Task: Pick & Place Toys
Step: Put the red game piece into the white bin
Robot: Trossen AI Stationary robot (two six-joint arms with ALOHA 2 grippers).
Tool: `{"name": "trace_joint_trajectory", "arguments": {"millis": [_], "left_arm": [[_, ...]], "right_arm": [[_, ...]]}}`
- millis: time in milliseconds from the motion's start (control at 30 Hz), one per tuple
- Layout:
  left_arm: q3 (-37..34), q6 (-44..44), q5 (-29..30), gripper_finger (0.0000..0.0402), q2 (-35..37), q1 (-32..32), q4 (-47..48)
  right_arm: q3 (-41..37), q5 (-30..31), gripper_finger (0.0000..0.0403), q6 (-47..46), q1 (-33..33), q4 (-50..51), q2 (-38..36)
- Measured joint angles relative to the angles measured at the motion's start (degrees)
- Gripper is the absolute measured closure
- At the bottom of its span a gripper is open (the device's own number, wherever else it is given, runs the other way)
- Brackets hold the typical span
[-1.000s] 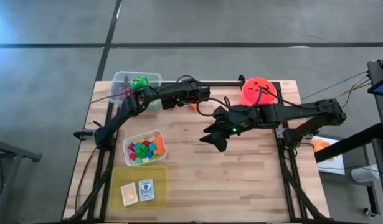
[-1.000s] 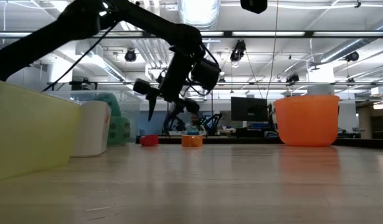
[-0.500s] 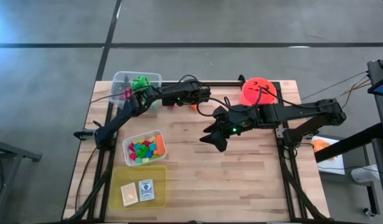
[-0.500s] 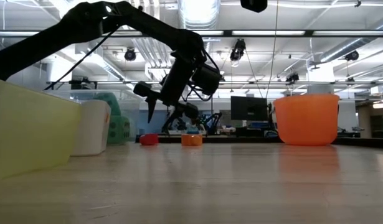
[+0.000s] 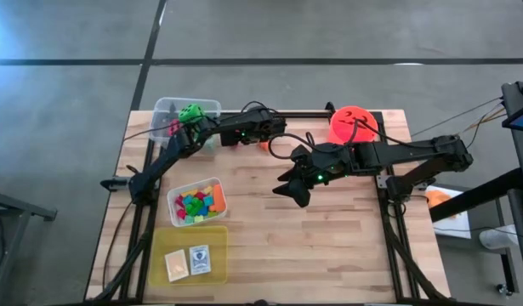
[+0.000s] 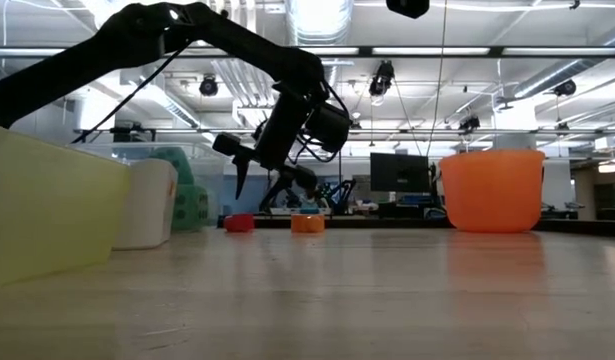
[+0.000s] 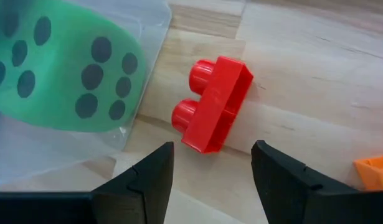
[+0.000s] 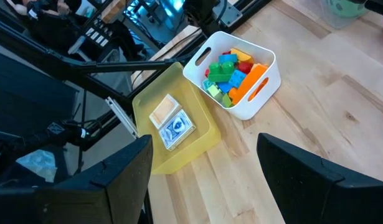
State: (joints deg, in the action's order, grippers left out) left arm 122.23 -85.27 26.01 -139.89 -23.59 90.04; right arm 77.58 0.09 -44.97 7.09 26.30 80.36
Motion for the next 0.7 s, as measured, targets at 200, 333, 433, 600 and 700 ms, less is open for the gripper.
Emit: {"name": "trace_joint_trajectory", "arguments": {"millis": [200, 333, 433, 600, 700], "left_arm": [[0.00, 0.22, -2.78, 0.0198, 0.32, -1.44, 0.00], [-0.46, 1.02, -3.12, 0.0198, 0.78, -2.15, -0.12], [-2.92, -0.25, -3.73, 0.0198, 1.98, -2.72, -0.11], [-5.40, -0.32, -6.47, 0.0198, 2.57, -4.12, -0.03], [-4.35, -0.43, -4.53, 0.0198, 2.53, -4.26, -0.12]], "right_arm": [[0.00, -0.01, 0.0122, 0.00, 0.00, -0.01, 0.00], [0.00, 0.01, 0.0122, 0.00, 0.00, 0.00, 0.00], [0.00, 0.01, 0.0122, 0.00, 0.00, -0.01, 0.00], [0.00, 0.00, 0.0122, 0.00, 0.00, 0.01, 0.00], [0.00, -0.01, 0.0122, 0.00, 0.01, 0.02, 0.00]]}}
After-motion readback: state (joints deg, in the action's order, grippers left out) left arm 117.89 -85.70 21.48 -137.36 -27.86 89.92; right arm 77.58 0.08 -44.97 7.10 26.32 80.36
